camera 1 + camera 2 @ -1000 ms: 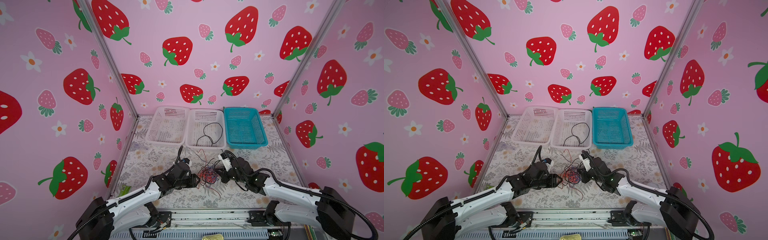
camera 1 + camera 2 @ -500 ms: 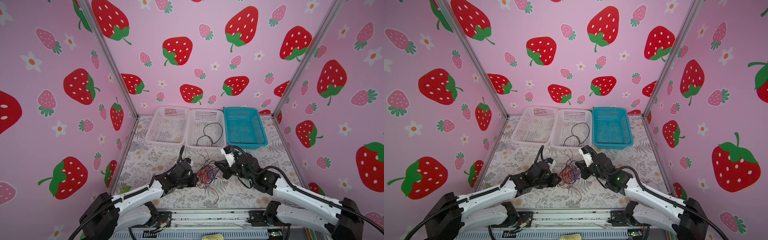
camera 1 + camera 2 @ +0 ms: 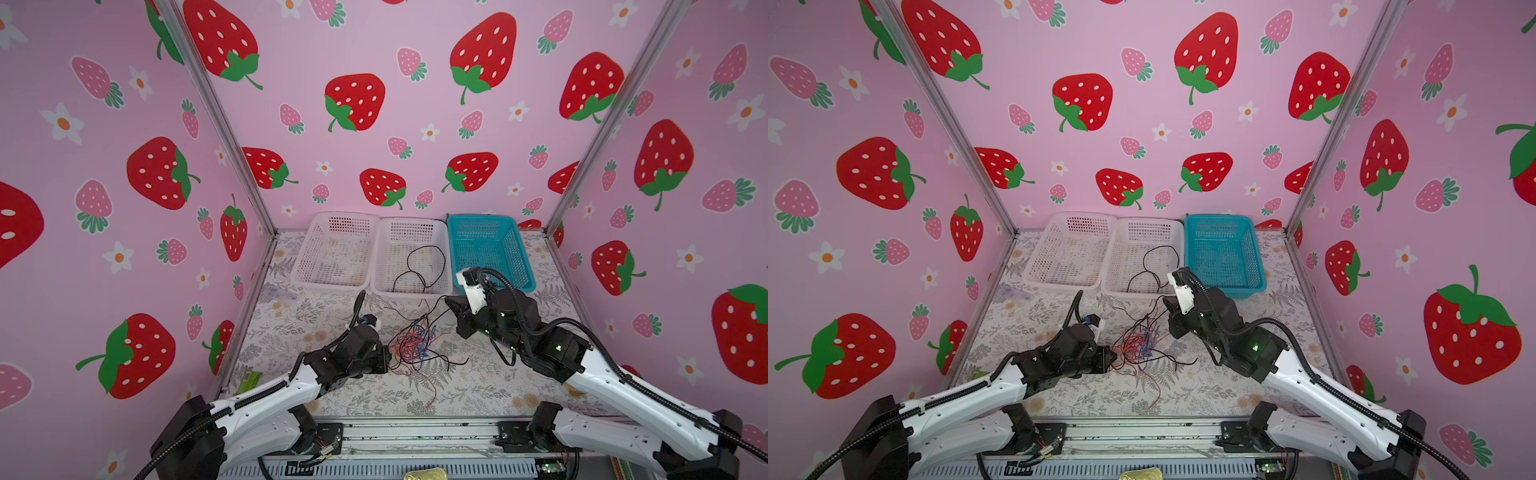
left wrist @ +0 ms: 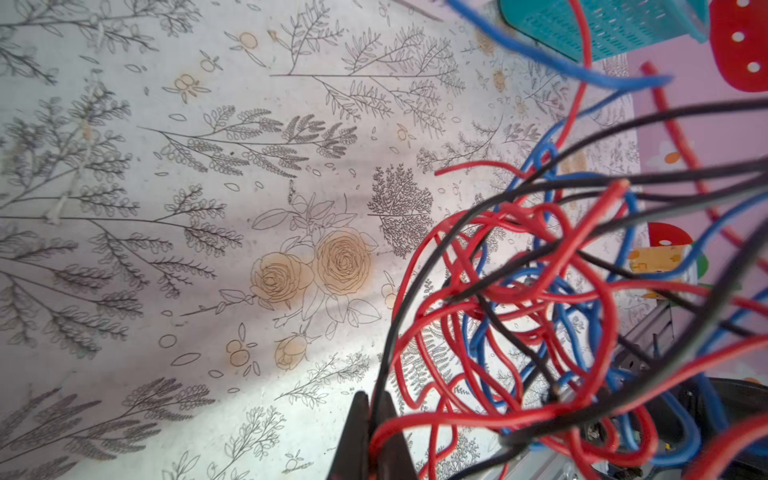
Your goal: Untangle the cables
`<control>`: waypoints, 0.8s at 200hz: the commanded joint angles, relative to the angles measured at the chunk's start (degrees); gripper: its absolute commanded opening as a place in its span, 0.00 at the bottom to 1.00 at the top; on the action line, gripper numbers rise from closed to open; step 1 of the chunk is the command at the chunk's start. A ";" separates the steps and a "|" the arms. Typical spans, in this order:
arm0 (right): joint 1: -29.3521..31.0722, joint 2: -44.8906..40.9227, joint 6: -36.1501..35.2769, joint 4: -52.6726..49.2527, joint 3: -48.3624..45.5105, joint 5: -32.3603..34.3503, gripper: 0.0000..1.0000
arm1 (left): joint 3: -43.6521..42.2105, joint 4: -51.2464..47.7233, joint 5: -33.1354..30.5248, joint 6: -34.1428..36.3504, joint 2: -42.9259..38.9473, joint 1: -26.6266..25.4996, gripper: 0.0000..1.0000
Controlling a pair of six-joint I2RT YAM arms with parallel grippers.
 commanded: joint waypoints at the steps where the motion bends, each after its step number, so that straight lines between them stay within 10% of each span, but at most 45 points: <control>1: -0.01 -1.41 -2.55 -1.34 6.15 8.29 0.00 | -0.70 -6.18 -4.42 0.39 0.20 0.02 0.00; 160: -0.26 4.37 -13.00 -14.95 40.73 22.78 0.00 | -1.71 -8.73 -5.53 1.24 4.32 3.54 0.00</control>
